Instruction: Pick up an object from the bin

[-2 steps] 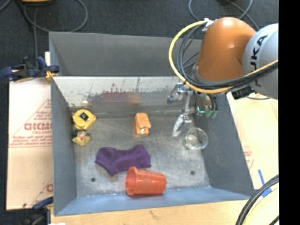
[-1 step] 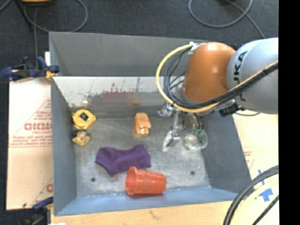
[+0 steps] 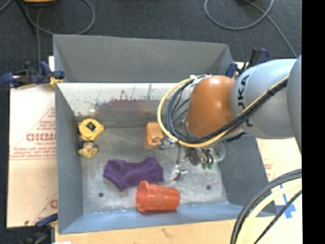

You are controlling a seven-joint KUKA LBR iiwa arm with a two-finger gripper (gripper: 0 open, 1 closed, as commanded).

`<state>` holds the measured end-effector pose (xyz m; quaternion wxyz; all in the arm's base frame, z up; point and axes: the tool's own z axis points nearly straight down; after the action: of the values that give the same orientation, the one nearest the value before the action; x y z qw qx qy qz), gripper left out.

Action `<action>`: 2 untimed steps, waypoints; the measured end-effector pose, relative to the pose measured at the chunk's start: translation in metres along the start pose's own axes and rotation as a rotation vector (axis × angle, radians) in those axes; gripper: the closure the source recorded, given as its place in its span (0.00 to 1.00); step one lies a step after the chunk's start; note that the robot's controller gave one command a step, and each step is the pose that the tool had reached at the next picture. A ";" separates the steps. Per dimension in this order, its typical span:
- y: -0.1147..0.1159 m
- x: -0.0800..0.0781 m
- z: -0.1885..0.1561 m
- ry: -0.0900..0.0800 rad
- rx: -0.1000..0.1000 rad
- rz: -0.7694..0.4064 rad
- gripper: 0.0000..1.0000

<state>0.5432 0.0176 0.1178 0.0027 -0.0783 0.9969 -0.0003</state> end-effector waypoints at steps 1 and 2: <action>0.028 -0.015 0.030 0.002 -0.002 -0.474 1.00; 0.028 -0.015 0.030 0.002 -0.002 -0.473 1.00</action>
Offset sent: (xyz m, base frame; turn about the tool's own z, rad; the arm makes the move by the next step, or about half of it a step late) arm 0.0000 0.0000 0.0000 0.0000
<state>0.5542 0.0474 0.0878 0.0016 -0.3099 0.9508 0.0002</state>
